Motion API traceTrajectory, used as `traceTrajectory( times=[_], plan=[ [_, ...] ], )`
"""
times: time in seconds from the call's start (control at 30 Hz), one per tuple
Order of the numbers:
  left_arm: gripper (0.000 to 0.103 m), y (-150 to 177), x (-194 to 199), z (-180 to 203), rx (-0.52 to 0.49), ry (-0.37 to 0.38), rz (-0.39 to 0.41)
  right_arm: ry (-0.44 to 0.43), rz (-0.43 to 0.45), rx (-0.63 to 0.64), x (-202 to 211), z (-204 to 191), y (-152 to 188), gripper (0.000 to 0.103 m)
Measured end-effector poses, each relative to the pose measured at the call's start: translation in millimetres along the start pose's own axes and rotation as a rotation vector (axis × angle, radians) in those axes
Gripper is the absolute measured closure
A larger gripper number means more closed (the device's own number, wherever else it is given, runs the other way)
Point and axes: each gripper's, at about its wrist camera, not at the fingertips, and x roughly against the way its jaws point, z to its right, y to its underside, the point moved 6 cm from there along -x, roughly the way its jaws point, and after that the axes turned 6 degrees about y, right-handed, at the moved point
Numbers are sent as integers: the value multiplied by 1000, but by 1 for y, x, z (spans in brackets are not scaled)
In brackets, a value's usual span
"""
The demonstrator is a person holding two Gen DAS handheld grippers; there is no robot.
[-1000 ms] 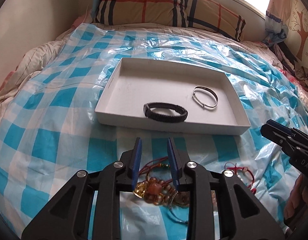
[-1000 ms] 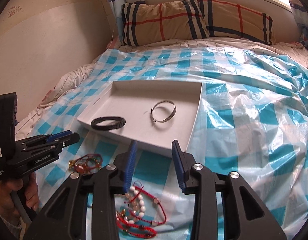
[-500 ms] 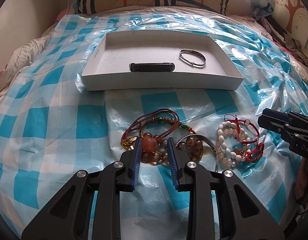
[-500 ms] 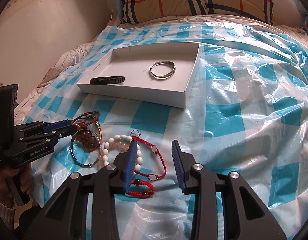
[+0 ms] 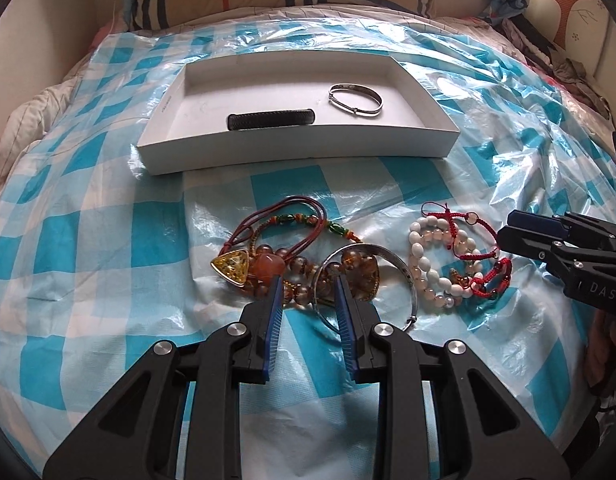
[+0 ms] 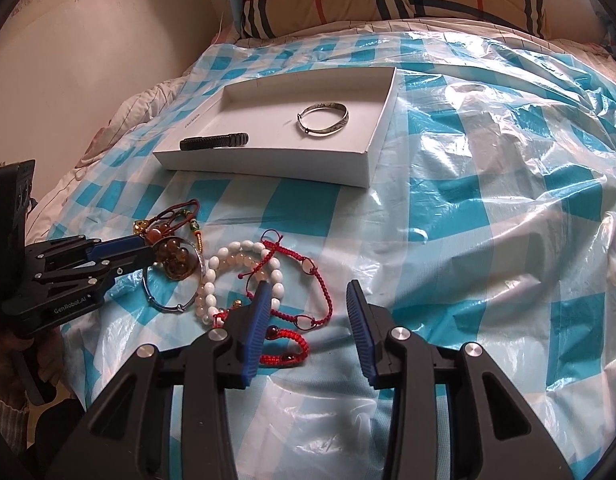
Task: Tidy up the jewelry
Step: 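Grasp the red string bracelet with right tool while left tool grasps a silver bangle, then lift the red string bracelet with right tool while left tool lifts the bangle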
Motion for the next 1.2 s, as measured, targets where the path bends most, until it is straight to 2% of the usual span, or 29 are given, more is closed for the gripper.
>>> traceTrajectory(
  times=[0.07, 0.17, 0.47, 0.77, 0.83, 0.87, 0.9, 0.97, 1.03, 1.2],
  plan=[
    [79, 2, -4, 4, -5, 9, -5, -1, -3, -1, -1, 0, 1, 63],
    [97, 3, -4, 3, 7, 21, -6, -4, -6, -2, -1, -1, 2, 63],
    [99, 7, 16, -8, 96, 90, 38, 2, -20, 16, -4, -3, -1, 62],
    [99, 14, 9, -15, 92, 66, 12, 42, -54, 35, -24, -1, -9, 61],
    [99, 14, 8, -14, 82, 67, 2, 63, -73, 71, -31, -3, -8, 67],
    [99, 14, 7, -14, 80, 67, -1, 74, -79, 96, -34, -6, -7, 75],
    [99, 14, 6, -13, 78, 66, -4, 74, -82, 110, -35, -8, -6, 89],
    [99, 14, 6, -12, 76, 65, -8, 61, -74, 115, -33, -9, -5, 98],
    [99, 14, 7, -11, 74, 64, -7, 39, -50, 86, -25, -8, -6, 100],
    [99, 12, 14, -11, 84, 74, 21, -85, 15, -29, 1, -4, -12, 100]
  ],
)
